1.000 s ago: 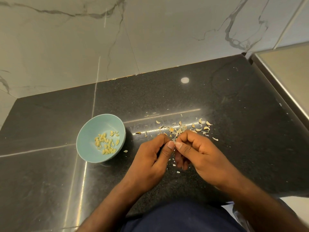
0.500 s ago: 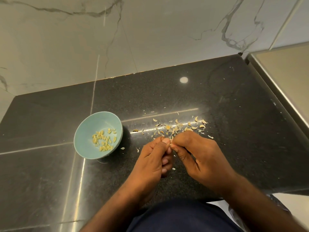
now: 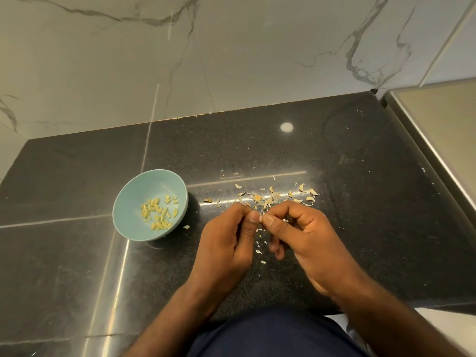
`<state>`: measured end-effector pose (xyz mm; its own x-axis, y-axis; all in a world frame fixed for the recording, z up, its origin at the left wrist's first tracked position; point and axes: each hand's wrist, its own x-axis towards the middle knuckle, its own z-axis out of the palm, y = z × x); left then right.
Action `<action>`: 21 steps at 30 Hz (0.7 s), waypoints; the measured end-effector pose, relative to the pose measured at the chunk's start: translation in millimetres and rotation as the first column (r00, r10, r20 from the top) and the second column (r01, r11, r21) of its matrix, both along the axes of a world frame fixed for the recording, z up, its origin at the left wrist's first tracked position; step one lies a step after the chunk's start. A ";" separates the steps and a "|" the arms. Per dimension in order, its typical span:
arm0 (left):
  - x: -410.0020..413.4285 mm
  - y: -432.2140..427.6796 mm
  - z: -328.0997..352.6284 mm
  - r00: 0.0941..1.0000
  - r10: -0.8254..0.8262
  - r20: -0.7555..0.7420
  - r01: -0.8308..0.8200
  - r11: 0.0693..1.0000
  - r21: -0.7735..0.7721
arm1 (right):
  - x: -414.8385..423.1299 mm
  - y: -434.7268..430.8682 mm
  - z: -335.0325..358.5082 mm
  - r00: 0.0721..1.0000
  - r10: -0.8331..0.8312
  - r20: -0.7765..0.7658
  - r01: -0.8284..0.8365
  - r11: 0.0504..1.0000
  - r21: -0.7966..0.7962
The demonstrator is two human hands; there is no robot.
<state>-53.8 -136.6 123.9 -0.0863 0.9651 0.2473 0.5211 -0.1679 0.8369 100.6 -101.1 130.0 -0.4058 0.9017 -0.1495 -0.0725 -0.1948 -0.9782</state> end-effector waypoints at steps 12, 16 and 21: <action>4.4 16.7 4.5 0.868 0.063 0.493 0.032 0.983 -0.183 | 1.4 23.8 -2.4 0.980 -0.004 0.200 -0.028 0.988 0.153; 5.3 24.5 3.6 0.848 0.117 0.517 0.007 0.973 -0.233 | -1.4 27.6 -11.0 0.962 -0.041 0.269 -0.020 0.975 0.221; 5.8 24.8 -3.7 0.885 0.147 0.442 -0.042 0.970 -0.238 | -3.6 29.4 -16.0 0.997 -0.018 0.078 0.016 1.000 0.020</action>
<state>-48.0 -111.8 120.1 -0.2320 0.9712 -0.0536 0.0801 0.0740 0.9940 97.0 -71.7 114.0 -0.3783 0.9113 -0.1626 0.0015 -0.1750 -0.9846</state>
